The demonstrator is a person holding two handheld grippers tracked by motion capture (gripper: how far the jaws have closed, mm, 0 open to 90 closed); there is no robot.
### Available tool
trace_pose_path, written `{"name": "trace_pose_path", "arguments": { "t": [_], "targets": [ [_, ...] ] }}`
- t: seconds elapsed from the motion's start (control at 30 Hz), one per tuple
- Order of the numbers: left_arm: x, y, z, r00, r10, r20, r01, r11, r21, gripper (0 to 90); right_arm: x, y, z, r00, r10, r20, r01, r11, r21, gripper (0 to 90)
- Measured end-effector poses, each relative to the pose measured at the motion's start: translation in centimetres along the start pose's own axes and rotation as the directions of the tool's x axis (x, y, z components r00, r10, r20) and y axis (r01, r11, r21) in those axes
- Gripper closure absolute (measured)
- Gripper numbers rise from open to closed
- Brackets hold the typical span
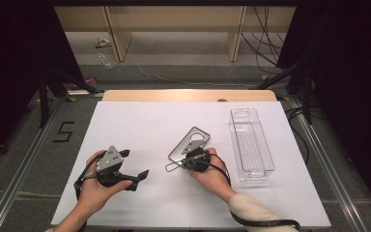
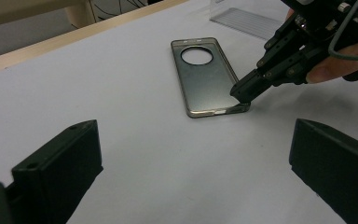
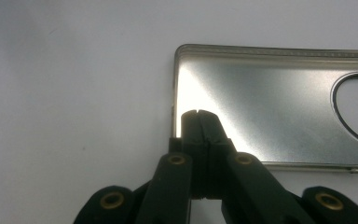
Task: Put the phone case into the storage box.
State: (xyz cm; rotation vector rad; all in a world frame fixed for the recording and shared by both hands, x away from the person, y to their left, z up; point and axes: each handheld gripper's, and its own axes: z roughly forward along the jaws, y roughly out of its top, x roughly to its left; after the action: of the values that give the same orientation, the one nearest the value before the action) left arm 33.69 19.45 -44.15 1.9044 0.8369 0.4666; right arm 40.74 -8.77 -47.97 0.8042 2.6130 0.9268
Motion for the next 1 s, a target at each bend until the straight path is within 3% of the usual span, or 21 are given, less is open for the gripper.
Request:
{"name": "trace_pose_path", "arguments": {
  "t": [0.4,1.0],
  "targets": [
    [0.1,0.0,-0.1,1.0000,0.002,0.000,-0.002,1.0000,0.001,1.8,-0.5,-0.2,-0.8,0.9998,-0.016,0.007,0.015,0.997,0.069,90.0],
    [0.0,0.0,-0.1,1.0000,0.004,-0.002,-0.004,1.0000,0.000,1.8,-1.6,-1.2,-2.2,0.9983,0.025,0.052,-0.032,0.991,0.129,90.0]
  ]
}}
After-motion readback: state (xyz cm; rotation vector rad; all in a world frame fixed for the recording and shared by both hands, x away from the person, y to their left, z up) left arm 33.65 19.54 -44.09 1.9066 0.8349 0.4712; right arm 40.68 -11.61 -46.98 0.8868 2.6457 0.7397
